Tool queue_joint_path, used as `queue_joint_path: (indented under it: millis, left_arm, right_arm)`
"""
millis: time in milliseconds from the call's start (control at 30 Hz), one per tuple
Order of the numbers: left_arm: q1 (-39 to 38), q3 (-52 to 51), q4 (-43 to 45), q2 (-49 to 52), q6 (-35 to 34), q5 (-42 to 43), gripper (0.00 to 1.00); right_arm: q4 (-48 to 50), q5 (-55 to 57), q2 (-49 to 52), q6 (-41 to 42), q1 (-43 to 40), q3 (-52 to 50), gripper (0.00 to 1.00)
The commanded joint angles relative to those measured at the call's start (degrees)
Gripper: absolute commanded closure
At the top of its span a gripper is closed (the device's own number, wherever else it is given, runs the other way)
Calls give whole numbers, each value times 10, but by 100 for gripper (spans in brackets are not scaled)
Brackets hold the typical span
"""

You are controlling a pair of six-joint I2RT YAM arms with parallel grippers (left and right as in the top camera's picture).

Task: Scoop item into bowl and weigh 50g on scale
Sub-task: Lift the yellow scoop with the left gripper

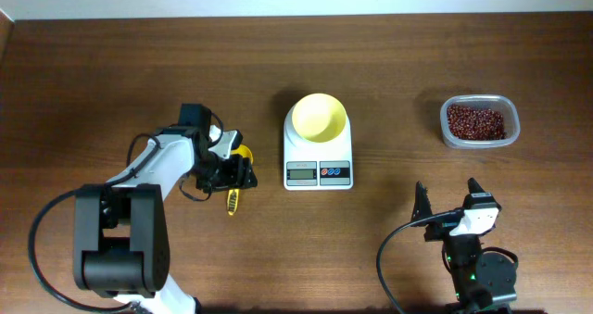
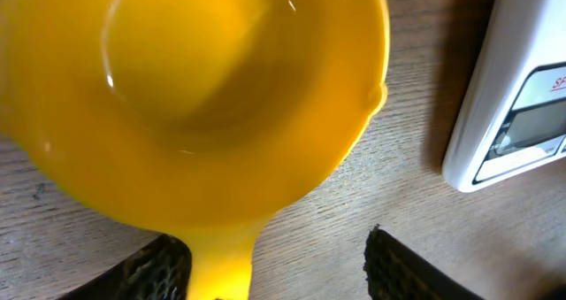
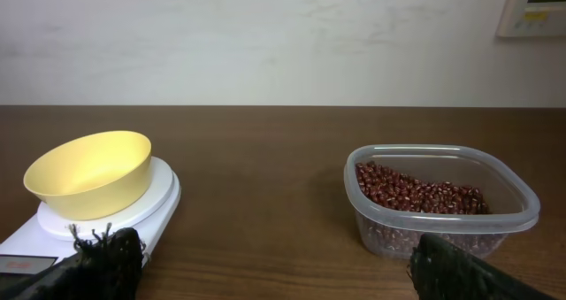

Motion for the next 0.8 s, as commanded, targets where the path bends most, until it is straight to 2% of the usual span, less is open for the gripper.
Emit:
queue_joint_path:
  millis: [0,67,200,367,633,767]
  left_arm:
    - [-7,-47,-5,53,-8,-42,46]
    - [-7,-47,-5,53,-8,-42,55]
    - [-7,-46,1,53,-8,-42,62]
    - [-6,-46,25,53,-34,-42,63]
    - [-6,-46,35,52,-35,-41,87]
    - [-6,-24,11,52,-38,7,94]
  right_arm:
    - [-5,1,-2,3,-4,-3,1]
    - [-5,1,-2,3,-4,-3,1]
    - [-5,1,-2,3,-4,-3,1]
    - [-5,1,-2,3,-4,-3,1]
    - [-5,1,-2,3,-4,-3,1]
    - [-5,1,-2,3,-4,-3,1]
